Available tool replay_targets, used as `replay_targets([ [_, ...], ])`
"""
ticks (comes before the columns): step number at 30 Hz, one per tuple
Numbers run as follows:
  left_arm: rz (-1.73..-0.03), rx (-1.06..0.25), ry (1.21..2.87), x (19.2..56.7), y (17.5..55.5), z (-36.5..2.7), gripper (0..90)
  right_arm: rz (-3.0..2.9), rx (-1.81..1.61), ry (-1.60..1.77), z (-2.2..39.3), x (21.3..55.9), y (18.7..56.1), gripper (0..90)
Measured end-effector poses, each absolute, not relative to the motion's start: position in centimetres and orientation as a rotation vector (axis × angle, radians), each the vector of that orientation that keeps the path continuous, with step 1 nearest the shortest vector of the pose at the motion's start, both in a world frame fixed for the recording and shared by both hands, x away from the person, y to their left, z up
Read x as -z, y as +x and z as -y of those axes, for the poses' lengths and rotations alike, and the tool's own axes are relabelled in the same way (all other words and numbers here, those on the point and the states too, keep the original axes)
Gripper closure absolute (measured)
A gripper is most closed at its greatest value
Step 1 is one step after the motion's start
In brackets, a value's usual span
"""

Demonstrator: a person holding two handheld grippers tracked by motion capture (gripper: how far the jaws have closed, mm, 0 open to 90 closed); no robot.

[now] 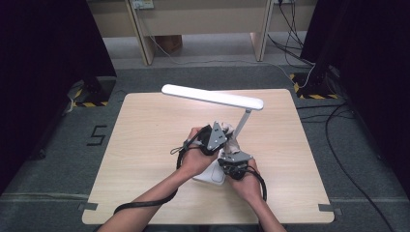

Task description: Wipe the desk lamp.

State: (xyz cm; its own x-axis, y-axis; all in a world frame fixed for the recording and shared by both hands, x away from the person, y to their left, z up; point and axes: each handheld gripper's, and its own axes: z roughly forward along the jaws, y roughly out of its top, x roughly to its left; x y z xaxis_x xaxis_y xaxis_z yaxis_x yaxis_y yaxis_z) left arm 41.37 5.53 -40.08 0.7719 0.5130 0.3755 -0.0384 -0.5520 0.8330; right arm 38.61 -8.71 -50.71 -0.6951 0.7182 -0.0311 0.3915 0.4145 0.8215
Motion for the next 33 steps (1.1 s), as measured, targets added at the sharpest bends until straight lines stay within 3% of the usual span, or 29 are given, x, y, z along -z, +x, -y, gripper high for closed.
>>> replay_targets([
  [33, -0.383, -0.756, 2.076, 41.9, 42.1, -5.6, 84.2, -2.297, -1.183, 0.939, 8.7, 50.7, 38.7, 90.0],
])
